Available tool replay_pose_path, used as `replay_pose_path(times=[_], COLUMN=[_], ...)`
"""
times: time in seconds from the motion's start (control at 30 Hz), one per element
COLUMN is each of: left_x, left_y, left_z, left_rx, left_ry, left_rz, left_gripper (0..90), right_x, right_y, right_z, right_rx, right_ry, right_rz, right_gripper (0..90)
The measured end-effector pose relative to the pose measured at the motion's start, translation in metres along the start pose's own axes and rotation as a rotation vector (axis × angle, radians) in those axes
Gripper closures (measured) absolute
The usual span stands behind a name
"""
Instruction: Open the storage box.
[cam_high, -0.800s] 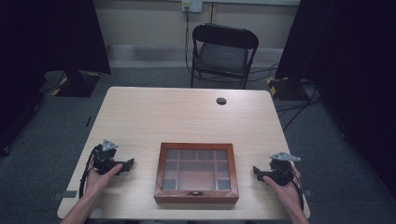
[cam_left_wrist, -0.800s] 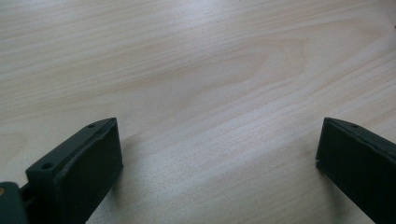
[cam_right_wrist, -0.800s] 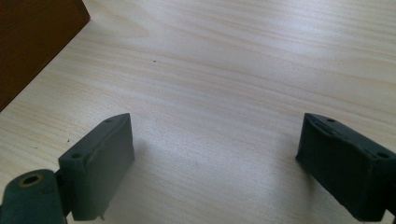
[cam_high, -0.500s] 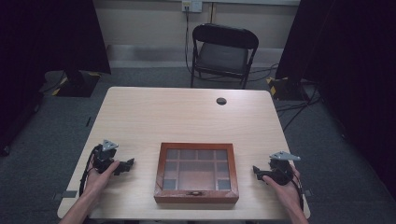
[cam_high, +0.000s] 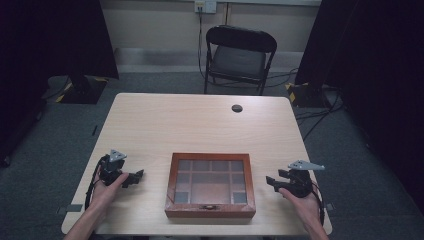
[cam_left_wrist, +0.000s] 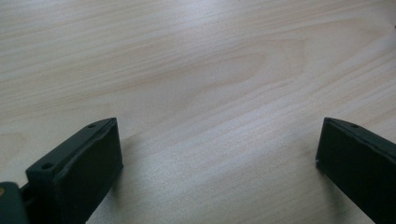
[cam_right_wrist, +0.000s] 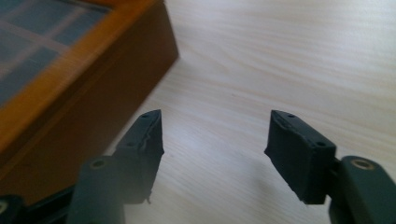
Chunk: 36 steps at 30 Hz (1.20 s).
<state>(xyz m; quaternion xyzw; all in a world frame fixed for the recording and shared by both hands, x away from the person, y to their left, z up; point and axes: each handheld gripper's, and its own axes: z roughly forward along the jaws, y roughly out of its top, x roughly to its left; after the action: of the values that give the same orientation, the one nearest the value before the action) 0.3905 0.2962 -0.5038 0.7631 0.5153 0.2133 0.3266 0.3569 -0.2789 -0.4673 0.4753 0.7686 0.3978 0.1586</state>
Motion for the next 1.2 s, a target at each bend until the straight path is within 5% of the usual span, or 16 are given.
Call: replay_pose_path(times=[0.1, 0.43, 1.2], left_x=[0.000, 0.000, 0.000], left_y=[0.000, 0.000, 0.000], left_z=[0.000, 0.000, 0.000], left_rx=[0.000, 0.000, 0.001], left_ry=[0.000, 0.001, 0.001], left_rz=[0.000, 0.000, 0.000], left_gripper=[0.0, 0.0, 0.0], right_x=[0.006, 0.029, 0.096], right_y=[0.009, 0.021, 0.043], right_z=[-0.009, -0.024, -0.007], right_rx=[-0.004, -0.023, 0.010], right_ry=[0.036, 0.156, 0.356], right_rz=[-0.048, -0.087, -0.215], right_gripper=[40.9, 50.6, 61.9])
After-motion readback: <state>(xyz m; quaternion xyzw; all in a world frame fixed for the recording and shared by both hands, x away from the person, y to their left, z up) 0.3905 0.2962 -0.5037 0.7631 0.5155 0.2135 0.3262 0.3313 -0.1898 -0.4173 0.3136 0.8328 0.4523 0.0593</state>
